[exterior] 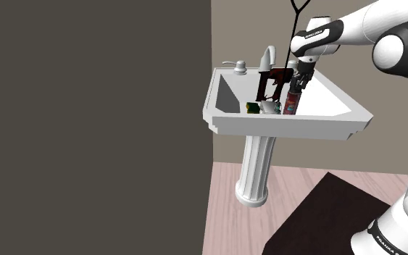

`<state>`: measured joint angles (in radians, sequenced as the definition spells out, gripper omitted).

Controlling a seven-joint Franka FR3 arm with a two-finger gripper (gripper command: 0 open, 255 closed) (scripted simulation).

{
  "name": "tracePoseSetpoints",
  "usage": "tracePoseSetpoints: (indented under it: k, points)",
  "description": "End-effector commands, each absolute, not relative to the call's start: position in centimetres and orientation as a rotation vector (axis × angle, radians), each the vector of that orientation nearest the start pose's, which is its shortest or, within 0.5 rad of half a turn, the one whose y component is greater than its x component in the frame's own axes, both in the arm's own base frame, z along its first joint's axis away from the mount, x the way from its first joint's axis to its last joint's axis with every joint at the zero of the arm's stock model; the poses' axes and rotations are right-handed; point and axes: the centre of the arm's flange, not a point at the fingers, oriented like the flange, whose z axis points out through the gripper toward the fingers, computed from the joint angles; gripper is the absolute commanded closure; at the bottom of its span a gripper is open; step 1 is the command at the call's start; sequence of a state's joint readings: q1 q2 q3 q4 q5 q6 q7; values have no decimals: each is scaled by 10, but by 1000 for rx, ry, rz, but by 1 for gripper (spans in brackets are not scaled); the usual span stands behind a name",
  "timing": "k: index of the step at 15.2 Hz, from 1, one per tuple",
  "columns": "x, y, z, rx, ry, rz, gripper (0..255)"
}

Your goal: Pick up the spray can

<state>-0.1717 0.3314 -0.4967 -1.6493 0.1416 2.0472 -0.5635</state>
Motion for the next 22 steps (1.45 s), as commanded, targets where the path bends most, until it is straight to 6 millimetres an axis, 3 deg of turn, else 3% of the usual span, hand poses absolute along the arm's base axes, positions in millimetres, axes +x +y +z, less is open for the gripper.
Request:
tracePoseSetpoints:
  k: [1,5,20,22]
  points:
    - [541,-374,447,-3214,212,-112,255]
    - [540,-374,448,-3214,212,-112,255]
    - [540,-374,527,-3214,212,-112,255]
    - [540,-374,528,-3214,212,-112,255]
